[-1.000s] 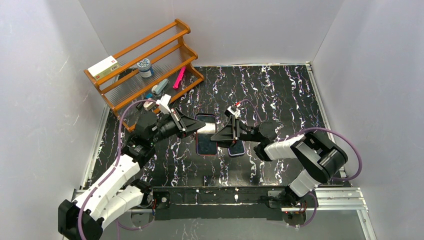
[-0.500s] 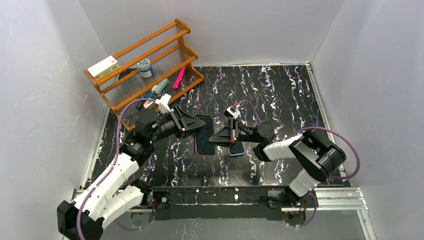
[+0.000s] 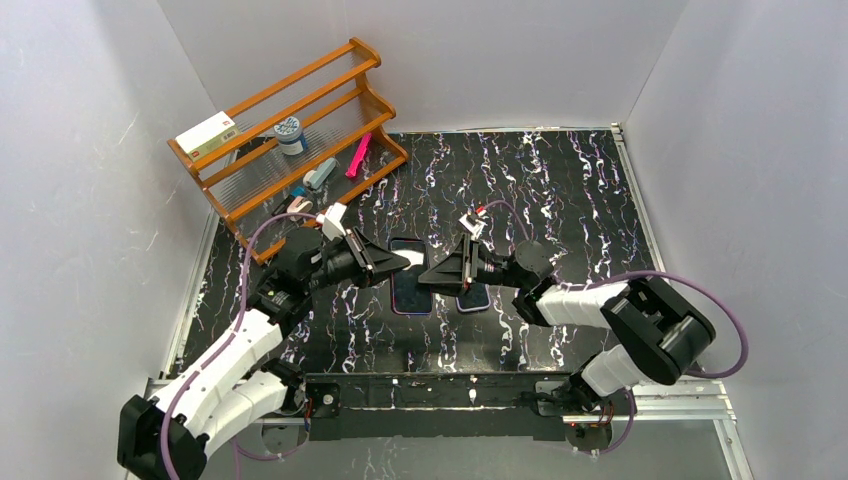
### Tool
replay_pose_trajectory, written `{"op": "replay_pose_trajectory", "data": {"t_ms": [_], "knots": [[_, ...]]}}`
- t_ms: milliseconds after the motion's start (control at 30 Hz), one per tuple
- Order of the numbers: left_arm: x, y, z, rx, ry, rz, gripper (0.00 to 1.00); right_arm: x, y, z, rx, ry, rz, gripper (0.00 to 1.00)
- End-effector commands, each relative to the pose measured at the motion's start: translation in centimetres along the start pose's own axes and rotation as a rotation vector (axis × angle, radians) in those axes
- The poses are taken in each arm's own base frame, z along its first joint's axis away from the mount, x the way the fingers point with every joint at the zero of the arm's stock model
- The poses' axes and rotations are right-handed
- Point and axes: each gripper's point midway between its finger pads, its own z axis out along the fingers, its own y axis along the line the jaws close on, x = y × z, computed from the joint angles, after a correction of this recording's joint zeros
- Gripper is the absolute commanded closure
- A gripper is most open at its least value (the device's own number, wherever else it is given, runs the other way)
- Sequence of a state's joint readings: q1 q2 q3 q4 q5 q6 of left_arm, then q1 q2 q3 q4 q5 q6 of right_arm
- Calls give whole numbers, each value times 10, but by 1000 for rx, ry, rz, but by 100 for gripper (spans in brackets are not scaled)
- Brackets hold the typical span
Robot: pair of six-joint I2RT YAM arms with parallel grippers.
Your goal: Put the phone into the phone case
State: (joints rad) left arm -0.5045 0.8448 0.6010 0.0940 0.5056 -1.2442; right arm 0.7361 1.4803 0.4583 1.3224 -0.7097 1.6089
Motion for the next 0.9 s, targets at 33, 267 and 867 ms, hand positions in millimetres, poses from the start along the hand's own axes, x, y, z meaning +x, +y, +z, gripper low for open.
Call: {"op": "replay_pose_trajectory", "data": {"t_ms": [33,267,867], "knots": [[14,4,1,-10,87,-10,94,-19,17,0,-5,-97,-105,64],[13,5,-4,-22,64,1,58,-17,25,3,-5,-63,-143,92],[8,5,-2,23,30,20,73,5,10,-6,64,47,-180,89]]}}
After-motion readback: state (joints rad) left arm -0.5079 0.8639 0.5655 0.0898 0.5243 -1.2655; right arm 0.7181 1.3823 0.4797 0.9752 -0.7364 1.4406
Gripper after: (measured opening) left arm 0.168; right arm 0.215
